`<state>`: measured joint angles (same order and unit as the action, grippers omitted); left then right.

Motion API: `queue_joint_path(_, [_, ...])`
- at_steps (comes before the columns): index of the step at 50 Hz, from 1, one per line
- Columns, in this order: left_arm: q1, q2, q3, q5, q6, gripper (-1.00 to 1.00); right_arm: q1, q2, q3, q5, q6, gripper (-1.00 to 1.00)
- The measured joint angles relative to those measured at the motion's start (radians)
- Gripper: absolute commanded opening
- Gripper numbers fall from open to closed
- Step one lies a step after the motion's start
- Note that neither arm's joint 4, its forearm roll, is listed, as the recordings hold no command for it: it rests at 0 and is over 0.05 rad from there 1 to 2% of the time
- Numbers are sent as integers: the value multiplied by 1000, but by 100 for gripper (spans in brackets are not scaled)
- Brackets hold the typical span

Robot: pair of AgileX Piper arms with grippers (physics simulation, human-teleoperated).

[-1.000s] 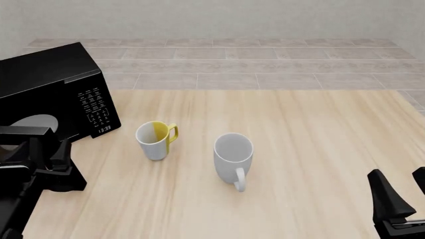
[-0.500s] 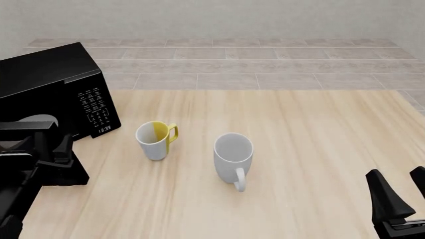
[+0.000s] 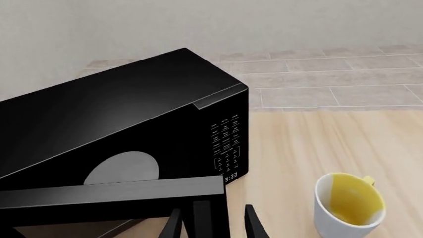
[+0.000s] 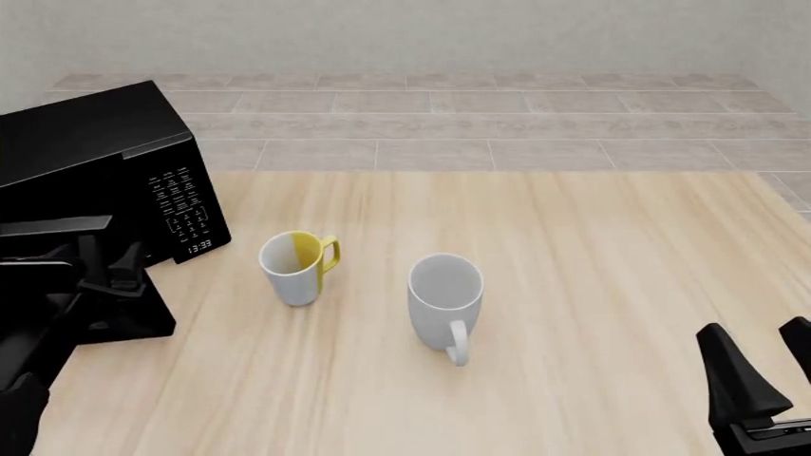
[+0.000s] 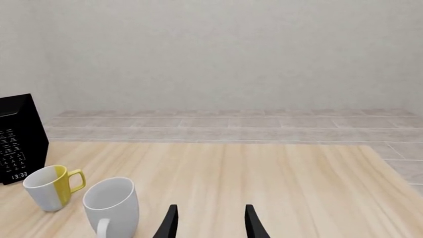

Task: Close the microwave.

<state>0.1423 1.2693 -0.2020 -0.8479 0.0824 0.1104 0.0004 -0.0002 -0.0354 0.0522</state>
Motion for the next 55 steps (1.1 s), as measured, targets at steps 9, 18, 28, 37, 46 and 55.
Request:
queue_joint_path(9, [4, 20, -40, 38, -3, 100, 6, 0, 0, 0, 3, 100])
queue_joint_path(18, [8, 56, -88, 64, -8, 100, 8, 0, 0, 2, 5, 100])
queue_joint_path(28, [12, 100, -140, 82, -19, 100, 10, 0, 0, 4, 5, 100])
queue_joint_path(37, [17, 129, -180, 102, -29, 100, 14, 0, 0, 7, 5, 100])
queue_joint_path(46, [23, 162, -224, 119, -44, 100, 16, 0, 0, 8, 7, 100])
queue_joint_path(55, [31, 200, -273, 138, -61, 100, 18, 0, 0, 9, 6, 100])
